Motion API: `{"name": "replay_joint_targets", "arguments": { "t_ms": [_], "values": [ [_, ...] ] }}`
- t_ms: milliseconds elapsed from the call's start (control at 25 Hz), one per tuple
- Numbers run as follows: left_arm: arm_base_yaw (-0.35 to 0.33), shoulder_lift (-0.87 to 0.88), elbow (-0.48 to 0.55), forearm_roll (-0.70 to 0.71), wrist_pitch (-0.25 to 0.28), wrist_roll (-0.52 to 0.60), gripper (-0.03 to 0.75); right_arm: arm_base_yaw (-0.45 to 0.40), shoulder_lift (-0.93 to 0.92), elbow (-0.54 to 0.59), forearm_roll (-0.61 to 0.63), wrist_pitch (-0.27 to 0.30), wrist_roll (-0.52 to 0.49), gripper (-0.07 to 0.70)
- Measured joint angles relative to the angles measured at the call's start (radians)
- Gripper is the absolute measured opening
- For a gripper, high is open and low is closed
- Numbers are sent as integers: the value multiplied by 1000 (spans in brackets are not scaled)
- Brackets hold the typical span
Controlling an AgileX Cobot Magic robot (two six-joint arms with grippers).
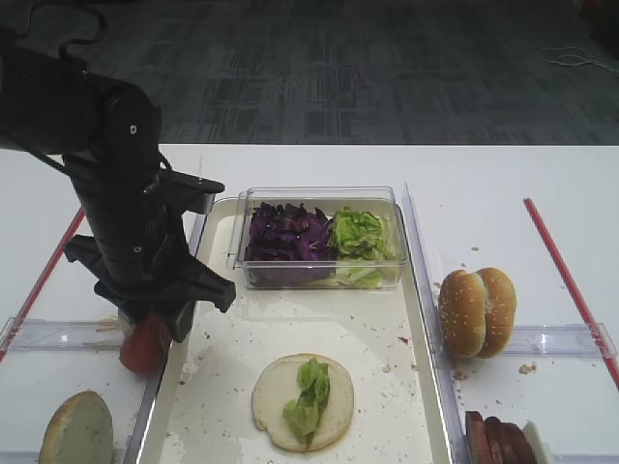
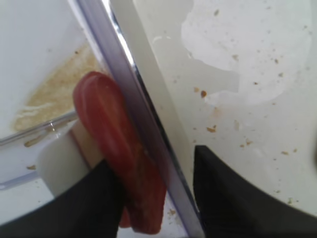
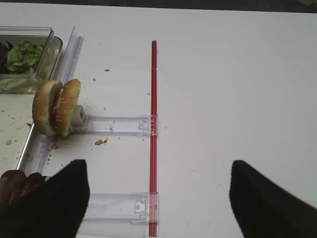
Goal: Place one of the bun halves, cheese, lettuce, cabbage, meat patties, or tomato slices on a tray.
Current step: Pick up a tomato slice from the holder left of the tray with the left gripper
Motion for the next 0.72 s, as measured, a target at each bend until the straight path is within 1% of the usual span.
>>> {"name": "replay_joint_targets", "arguments": {
  "t_ms": [160,560,720],
  "values": [
    [0,1,0,10,0,0,267,0,0,0,0,0,0,610],
    [0,1,0,57,0,-28,60,0,0,0,0,0,0,610],
    [0,1,0,59,0,-28,23,0,0,0,0,0,0,610]
  ]
}}
